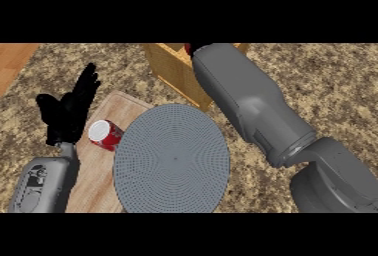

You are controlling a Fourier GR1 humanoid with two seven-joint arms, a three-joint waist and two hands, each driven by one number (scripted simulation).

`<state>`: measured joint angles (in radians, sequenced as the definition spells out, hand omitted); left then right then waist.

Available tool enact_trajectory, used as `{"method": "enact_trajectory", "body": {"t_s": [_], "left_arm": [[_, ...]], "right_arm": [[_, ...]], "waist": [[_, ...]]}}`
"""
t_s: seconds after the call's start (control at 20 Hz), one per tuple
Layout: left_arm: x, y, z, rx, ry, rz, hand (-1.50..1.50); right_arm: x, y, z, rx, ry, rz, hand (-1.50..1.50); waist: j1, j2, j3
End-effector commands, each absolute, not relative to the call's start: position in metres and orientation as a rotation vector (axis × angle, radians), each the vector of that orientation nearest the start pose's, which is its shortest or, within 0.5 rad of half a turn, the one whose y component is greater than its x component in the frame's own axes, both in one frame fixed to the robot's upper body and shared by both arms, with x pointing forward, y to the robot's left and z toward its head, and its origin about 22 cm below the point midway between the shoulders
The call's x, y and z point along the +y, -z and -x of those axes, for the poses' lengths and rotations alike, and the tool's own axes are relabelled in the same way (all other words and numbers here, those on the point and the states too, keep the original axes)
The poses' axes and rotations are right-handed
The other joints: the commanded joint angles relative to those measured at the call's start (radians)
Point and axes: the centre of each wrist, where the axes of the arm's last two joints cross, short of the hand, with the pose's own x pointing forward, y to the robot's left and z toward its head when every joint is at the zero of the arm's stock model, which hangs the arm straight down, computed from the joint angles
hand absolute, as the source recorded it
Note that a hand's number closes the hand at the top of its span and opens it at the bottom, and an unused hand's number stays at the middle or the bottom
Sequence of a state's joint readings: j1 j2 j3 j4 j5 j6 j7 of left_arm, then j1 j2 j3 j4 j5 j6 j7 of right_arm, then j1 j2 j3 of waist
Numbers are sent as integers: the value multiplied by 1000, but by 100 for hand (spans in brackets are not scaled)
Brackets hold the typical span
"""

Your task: Pick the tomato from the placemat and place it in the basket

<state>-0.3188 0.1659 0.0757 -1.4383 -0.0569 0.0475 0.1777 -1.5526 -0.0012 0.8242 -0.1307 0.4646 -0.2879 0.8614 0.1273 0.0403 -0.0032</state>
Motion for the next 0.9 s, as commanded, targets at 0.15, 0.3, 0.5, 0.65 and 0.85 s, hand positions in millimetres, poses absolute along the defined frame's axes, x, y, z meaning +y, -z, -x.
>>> {"method": "enact_trajectory", "body": {"t_s": [0.15, 0.3, 0.5, 0.65, 0.85], "left_arm": [[237, -62, -315, -1579, 129, -165, 0], [262, -57, -311, -1561, 126, -217, 0], [252, -61, -315, -1575, 142, -203, 0], [262, -60, -316, -1554, 115, -213, 0], [257, -68, -319, -1571, 115, -190, 0]], "right_arm": [[-13, -167, -448, -1016, -889, 1487, 150], [-22, -161, -450, -1007, -895, 1488, 150], [-18, -162, -449, -983, -949, 1435, 150], [-24, -154, -450, -953, -958, 1400, 150], [-31, -140, -450, -946, -949, 1373, 150]], "waist": [[15, 2, 0], [6, 3, 0], [-1, 1, 1], [-7, 2, 1], [-2, 4, 1]]}}
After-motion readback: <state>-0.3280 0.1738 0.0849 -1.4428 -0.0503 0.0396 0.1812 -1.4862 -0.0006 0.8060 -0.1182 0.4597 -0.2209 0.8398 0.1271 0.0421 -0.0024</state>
